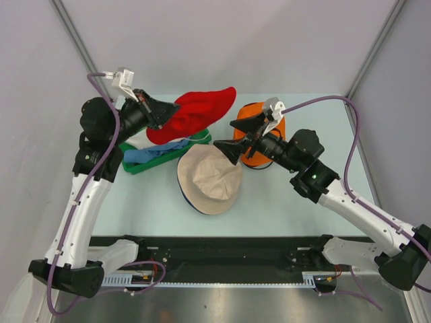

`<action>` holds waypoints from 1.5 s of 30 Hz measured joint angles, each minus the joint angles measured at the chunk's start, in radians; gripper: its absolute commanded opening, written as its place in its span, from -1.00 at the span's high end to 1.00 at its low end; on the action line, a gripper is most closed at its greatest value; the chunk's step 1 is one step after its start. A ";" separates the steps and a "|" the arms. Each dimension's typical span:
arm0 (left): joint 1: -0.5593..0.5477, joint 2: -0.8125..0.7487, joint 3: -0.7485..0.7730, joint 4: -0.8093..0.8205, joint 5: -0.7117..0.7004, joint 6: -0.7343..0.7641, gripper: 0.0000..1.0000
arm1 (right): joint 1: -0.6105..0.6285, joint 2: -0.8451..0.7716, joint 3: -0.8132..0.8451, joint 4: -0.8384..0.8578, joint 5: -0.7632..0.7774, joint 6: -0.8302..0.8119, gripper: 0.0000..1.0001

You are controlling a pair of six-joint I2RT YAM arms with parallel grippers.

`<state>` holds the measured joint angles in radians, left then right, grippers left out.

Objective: Stack the hats

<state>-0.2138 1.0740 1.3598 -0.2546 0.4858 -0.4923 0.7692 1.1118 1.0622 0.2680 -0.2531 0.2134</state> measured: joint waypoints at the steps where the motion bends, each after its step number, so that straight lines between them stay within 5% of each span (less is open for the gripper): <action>1: 0.000 -0.001 -0.013 0.010 0.031 -0.033 0.99 | 0.000 -0.005 -0.006 0.012 -0.003 -0.006 -0.99; 13: 0.000 -0.083 -0.043 0.140 0.226 -0.232 0.99 | -0.131 -0.057 -0.023 0.068 -0.120 -0.003 -1.00; 45: 0.000 -0.146 -0.060 0.195 0.313 -0.321 1.00 | -0.169 0.023 -0.009 0.214 -0.345 0.097 -0.97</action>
<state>-0.2134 0.9283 1.2995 -0.0593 0.7986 -0.8131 0.5999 1.1343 1.0534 0.4816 -0.5980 0.3099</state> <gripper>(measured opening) 0.011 0.990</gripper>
